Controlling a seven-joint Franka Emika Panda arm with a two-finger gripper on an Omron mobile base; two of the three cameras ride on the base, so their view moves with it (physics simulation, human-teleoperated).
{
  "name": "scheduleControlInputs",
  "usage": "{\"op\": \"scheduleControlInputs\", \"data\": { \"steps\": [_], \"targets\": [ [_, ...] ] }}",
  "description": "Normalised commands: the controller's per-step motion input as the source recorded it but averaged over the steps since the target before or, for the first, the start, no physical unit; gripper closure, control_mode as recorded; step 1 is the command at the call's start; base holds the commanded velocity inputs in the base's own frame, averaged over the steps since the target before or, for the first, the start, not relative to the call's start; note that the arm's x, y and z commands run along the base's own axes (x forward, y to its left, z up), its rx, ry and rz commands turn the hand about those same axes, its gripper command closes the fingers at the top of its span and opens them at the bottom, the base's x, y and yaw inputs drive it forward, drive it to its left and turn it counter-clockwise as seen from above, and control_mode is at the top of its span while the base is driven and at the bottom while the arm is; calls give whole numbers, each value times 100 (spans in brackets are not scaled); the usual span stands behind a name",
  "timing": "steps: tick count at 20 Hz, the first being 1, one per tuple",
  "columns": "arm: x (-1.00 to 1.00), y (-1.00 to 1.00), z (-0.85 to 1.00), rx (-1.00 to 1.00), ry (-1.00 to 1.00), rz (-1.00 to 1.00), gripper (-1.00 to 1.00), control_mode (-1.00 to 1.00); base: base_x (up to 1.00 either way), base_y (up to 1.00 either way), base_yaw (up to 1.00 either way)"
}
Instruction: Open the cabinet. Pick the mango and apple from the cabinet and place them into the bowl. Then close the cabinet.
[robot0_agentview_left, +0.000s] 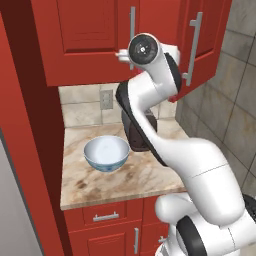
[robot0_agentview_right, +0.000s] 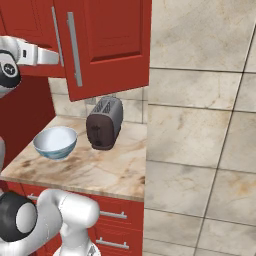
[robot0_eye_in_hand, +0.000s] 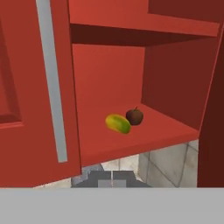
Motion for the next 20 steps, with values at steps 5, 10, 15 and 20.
{"op": "scheduleControlInputs", "data": {
  "steps": [5, 10, 15, 20],
  "targets": [
    [61, 0, -4, 0, 0, -9, 100, -100, 0, 0, 0],
    [61, 0, -8, 0, 0, -15, 100, -100, 0, 0, 0],
    [24, -14, -2, 0, 0, -18, 100, -100, 0, 0, 0],
    [-7, -47, 0, 0, 0, -25, 100, -100, 0, 0, 0]
  ]
}}
